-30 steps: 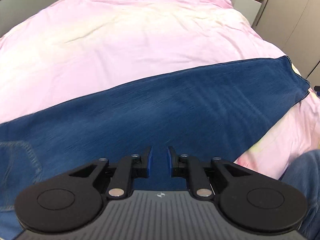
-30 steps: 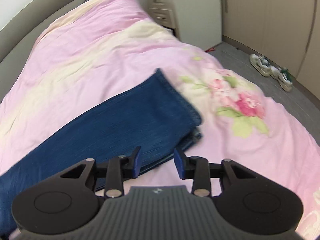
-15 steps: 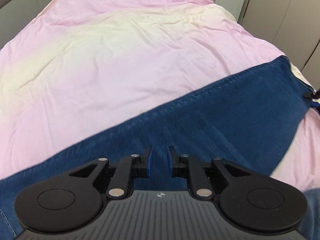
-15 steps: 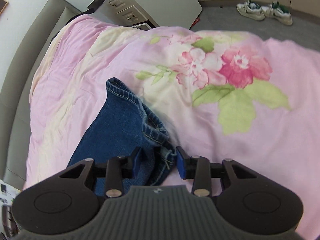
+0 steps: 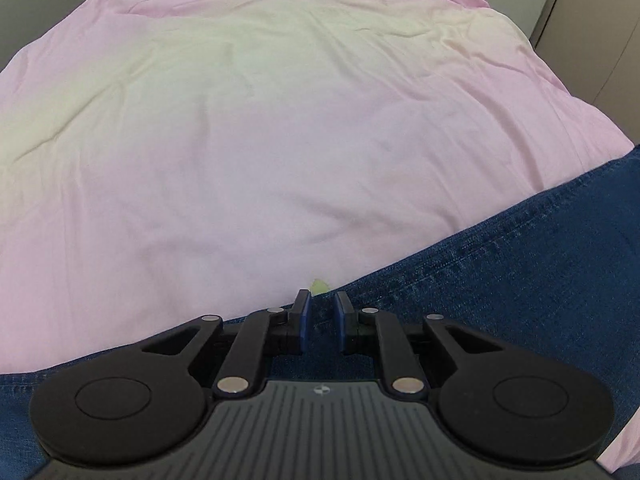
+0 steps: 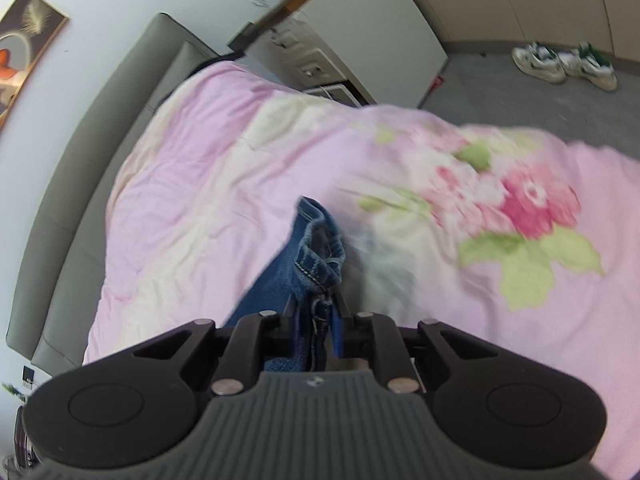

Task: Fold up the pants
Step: 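Grasp one leg hem with the right gripper and lift it, then lay the lifted leg over the other leg and open the right gripper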

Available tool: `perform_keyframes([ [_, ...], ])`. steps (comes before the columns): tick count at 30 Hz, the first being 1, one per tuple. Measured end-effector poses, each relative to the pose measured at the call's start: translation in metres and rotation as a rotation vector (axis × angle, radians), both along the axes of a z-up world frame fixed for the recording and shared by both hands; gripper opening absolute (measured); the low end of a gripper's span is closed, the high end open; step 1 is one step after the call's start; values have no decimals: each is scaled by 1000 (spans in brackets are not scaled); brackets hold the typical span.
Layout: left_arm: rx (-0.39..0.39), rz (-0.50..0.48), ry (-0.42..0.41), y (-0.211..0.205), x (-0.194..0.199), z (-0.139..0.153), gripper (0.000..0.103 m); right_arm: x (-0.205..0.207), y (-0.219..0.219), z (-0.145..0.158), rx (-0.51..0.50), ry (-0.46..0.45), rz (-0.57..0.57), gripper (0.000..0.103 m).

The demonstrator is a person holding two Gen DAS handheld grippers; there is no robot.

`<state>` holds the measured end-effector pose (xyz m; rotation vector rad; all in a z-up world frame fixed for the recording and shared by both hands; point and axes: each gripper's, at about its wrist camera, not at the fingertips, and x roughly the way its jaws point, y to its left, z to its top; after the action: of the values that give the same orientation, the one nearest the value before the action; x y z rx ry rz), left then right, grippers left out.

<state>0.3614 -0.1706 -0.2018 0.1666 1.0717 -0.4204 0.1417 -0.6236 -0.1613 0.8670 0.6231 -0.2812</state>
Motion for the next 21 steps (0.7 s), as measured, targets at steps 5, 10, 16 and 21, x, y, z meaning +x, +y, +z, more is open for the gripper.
perform_keyframes([
  [5, -5, 28, -51, 25, -17, 35, 19, 15, 28, 60, -82, -41, 72, 10],
  [10, -35, 47, -118, 78, -47, 97, 19, 30, 83, 132, -168, -116, 169, 9],
  [16, -76, 87, -139, 167, -86, 159, 19, 57, 187, 206, -203, -209, 319, 8],
  [21, -116, 182, -127, 249, -121, 177, 19, 89, 300, 226, -205, -237, 480, 8],
])
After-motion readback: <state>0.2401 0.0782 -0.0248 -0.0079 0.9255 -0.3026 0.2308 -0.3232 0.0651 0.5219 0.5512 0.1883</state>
